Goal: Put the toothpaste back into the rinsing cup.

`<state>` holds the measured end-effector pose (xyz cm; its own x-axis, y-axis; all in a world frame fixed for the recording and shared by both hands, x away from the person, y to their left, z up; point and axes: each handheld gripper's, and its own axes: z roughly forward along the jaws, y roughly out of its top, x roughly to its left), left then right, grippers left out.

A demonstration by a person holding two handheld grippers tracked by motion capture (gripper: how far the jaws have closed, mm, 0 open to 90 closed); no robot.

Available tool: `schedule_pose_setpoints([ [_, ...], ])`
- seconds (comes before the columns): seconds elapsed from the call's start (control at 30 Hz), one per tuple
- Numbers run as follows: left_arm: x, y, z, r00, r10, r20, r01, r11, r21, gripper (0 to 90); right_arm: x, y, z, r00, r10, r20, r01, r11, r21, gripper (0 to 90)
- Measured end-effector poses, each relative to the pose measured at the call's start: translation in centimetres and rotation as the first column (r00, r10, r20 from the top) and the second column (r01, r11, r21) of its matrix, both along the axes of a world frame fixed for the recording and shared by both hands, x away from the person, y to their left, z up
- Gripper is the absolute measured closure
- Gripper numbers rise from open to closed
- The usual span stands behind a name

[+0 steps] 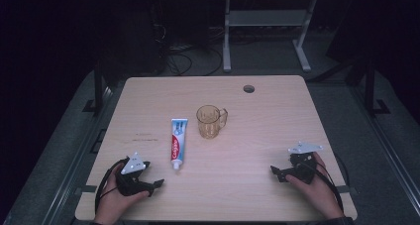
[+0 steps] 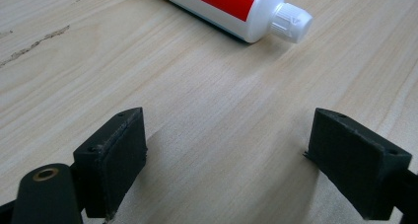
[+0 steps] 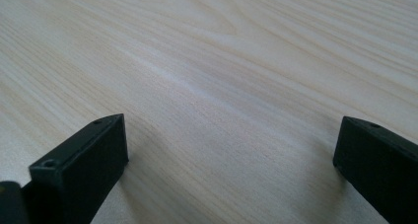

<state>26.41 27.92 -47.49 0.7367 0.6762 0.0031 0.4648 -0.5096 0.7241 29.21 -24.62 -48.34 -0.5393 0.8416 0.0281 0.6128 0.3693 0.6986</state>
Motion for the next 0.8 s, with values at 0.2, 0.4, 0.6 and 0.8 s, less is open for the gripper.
schedule_pose_setpoints([
  [0.2,0.0,0.0,0.0,1.0000,0.004,0.000,-0.004,1.0000,0.000,13.8,0.0,0.0,0.0,1.0000,0.000,0.000,0.000,1.000,0.000,0.0],
  [0.4,-0.4,0.0,0.2,0.9997,0.026,-0.002,-0.026,0.9997,-0.001,20.3,0.1,0.0,0.0,1.0000,0.007,0.001,-0.007,1.000,-0.001,0.0],
  [0.6,-0.5,-0.1,1.0,0.9997,0.022,-0.011,-0.022,0.9996,-0.018,34.0,0.1,0.1,0.0,1.0000,0.003,0.000,-0.003,1.000,0.001,0.0],
  [0.8,-0.4,0.0,2.0,0.9995,0.022,-0.022,-0.023,0.9989,-0.040,48.5,0.1,0.1,0.0,1.0000,0.001,0.000,-0.001,1.000,0.003,0.0],
])
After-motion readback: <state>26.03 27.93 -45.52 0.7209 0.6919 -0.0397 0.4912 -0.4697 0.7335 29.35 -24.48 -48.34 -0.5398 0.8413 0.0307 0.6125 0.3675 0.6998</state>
